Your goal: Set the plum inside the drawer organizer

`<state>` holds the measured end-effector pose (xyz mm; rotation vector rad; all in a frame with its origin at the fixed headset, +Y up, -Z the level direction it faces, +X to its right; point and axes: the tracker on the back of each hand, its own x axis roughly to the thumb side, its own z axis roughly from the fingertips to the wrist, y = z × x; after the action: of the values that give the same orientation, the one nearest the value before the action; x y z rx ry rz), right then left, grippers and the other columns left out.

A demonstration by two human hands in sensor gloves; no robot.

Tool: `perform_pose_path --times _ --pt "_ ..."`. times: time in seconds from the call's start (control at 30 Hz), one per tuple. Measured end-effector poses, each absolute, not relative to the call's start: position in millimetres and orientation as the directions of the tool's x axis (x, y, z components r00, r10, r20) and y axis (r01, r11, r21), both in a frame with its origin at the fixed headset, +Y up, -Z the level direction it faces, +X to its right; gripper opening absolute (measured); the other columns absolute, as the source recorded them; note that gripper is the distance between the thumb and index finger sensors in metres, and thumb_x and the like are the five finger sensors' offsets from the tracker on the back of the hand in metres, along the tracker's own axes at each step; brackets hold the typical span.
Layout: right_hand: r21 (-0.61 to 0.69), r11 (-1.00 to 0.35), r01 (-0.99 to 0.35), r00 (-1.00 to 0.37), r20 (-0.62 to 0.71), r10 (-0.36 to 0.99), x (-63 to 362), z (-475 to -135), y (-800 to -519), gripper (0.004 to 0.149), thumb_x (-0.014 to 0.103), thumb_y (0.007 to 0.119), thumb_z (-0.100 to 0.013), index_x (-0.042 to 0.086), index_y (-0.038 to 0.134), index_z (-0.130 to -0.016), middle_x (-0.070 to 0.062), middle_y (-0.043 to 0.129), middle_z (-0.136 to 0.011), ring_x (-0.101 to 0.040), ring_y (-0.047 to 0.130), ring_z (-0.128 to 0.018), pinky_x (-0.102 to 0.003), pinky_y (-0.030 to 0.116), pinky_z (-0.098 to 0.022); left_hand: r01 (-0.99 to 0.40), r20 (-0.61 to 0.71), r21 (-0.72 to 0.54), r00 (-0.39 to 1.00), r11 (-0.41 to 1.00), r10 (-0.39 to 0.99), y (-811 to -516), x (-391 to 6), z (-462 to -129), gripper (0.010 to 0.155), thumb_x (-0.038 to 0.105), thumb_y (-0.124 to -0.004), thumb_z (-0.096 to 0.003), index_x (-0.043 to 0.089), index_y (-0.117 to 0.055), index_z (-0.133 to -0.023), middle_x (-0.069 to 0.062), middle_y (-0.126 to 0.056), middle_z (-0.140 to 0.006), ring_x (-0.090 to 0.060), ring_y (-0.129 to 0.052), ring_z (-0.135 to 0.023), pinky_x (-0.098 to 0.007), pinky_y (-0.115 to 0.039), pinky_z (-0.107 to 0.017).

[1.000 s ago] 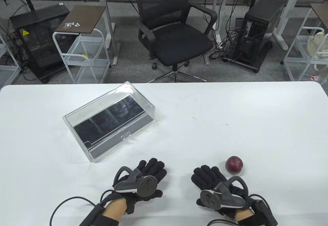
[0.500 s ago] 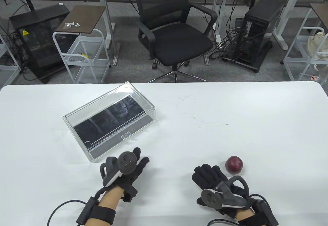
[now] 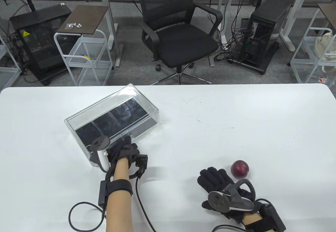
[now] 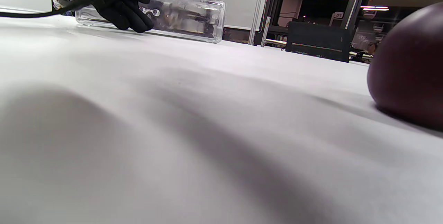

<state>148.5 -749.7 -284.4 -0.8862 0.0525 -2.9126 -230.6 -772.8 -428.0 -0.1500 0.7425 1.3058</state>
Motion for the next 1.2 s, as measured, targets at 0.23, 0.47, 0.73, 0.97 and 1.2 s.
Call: perform_pose_path --times 0.23,0.47,0.73,0.97,1.2 --pt "-0.055 -0.996 0.065 -0.828 0.555 -0.084 150 -285 -749 0.083 0.067 0.061 -0.030 0.030 0.035 -0.100 -0.002 0.040 -0.112 -0.032 0.043 -0.104 -0.050 0.046 -0.075 -0.898 -0.568 0.390 -0.060 0.205 0.821 -783 -230 -424 0.054 0.040 -0.070 -0.0553 -0.003 -0.081 -0.086 -0.010 -0.107 -0.073 -0.028 -0.109 -0.056 -0.045 -0.089 -0.044" --pt "-0.051 -0.998 0.046 -0.829 0.555 -0.067 150 -286 -748 0.083 0.067 0.061 -0.030 0.030 0.034 -0.100 -0.002 0.039 -0.113 -0.032 0.042 -0.105 -0.050 0.046 -0.076 -0.899 -0.562 0.385 -0.049 0.209 0.826 -783 -224 -418 0.053 0.039 -0.071 -0.0553 -0.004 -0.082 -0.085 -0.010 -0.108 -0.071 -0.027 -0.110 -0.053 -0.043 -0.089 -0.044" --pt "-0.048 -0.998 0.029 -0.826 0.562 -0.051 149 -285 -748 0.085 0.068 0.061 -0.030 0.030 0.033 -0.100 -0.002 0.038 -0.113 -0.033 0.040 -0.105 -0.050 0.044 -0.076 -0.897 -0.570 0.375 -0.025 0.233 0.822 -783 -209 -401 0.054 0.039 -0.071 -0.0550 -0.004 -0.082 -0.084 -0.010 -0.108 -0.070 -0.027 -0.110 -0.054 -0.041 -0.090 -0.045" --pt "-0.062 -0.998 0.007 -0.825 0.563 -0.041 151 -283 -743 0.085 0.068 0.062 -0.030 0.029 0.032 -0.101 -0.003 0.037 -0.113 -0.033 0.039 -0.106 -0.051 0.043 -0.076 -0.905 -0.584 0.360 -0.032 0.224 0.811 -783 -196 -384 0.054 0.039 -0.071 -0.0550 -0.004 -0.082 -0.085 -0.010 -0.108 -0.071 -0.025 -0.109 -0.057 -0.042 -0.090 -0.046" --pt "-0.072 -0.997 0.001 -0.820 0.571 -0.042 149 -281 -741 0.086 0.068 0.062 -0.030 0.030 0.032 -0.101 -0.003 0.036 -0.114 -0.033 0.038 -0.106 -0.052 0.043 -0.076 -0.920 -0.596 0.315 0.000 0.234 0.803 -782 -183 -369 0.053 0.039 -0.070 -0.0551 -0.003 -0.081 -0.085 -0.008 -0.107 -0.072 -0.023 -0.109 -0.058 -0.042 -0.089 -0.047"
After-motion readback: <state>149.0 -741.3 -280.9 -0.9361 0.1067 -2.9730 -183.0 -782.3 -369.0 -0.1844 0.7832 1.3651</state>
